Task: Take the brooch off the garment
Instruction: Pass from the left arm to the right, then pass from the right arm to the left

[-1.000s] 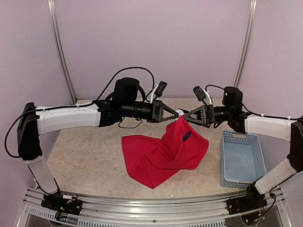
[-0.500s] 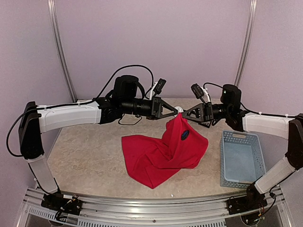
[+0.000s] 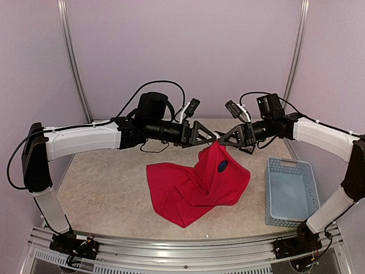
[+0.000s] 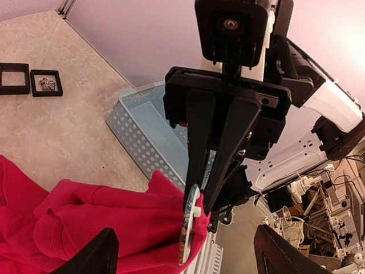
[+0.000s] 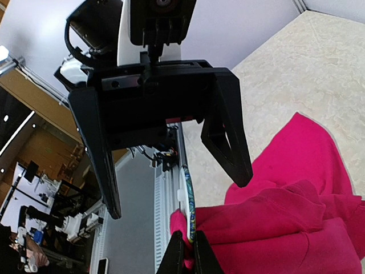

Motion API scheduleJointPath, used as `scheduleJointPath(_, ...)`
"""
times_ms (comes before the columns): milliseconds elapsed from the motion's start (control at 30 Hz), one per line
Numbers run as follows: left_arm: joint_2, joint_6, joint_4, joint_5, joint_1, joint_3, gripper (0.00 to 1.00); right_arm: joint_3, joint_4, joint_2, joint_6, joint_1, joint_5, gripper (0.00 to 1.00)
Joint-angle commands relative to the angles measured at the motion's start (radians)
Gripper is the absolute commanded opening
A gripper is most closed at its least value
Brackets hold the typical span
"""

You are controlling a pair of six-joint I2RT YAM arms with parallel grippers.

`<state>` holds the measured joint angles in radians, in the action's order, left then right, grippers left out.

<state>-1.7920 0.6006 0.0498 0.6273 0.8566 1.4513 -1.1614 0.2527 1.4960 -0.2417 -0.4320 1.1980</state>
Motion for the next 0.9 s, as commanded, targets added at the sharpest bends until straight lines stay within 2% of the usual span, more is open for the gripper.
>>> scheduleJointPath(0, 0.030, -0.074, -0.146, 0.018, -0.005, 0.032, 0.76, -0.095, 0.498, 0.060, 0.375, -0.009, -0.064, 0.00)
scheduleJointPath(133, 0.029, -0.086, -0.177, 0.031, -0.005, 0.031, 0.57, -0.107, 0.511, 0.058, 0.372, -0.008, -0.094, 0.00)
scheduleJointPath(300, 0.023, -0.083, -0.178, 0.046, -0.004, 0.032, 0.42, -0.133, 0.561, 0.069, 0.408, -0.010, -0.130, 0.00)
scheduleJointPath(567, -0.034, -0.079, -0.202, 0.092, 0.012, 0.083, 0.41, -0.136, 0.566, 0.069, 0.410, -0.010, -0.117, 0.00)
scheduleJointPath(700, -0.061, -0.076, -0.214, 0.104, 0.018, 0.101, 0.34, -0.137, 0.567, 0.069, 0.412, -0.011, -0.113, 0.00)
scheduleJointPath(867, -0.081, -0.074, -0.247, 0.079, 0.018, 0.104, 0.34, -0.138, 0.566, 0.067, 0.412, -0.011, -0.106, 0.00)
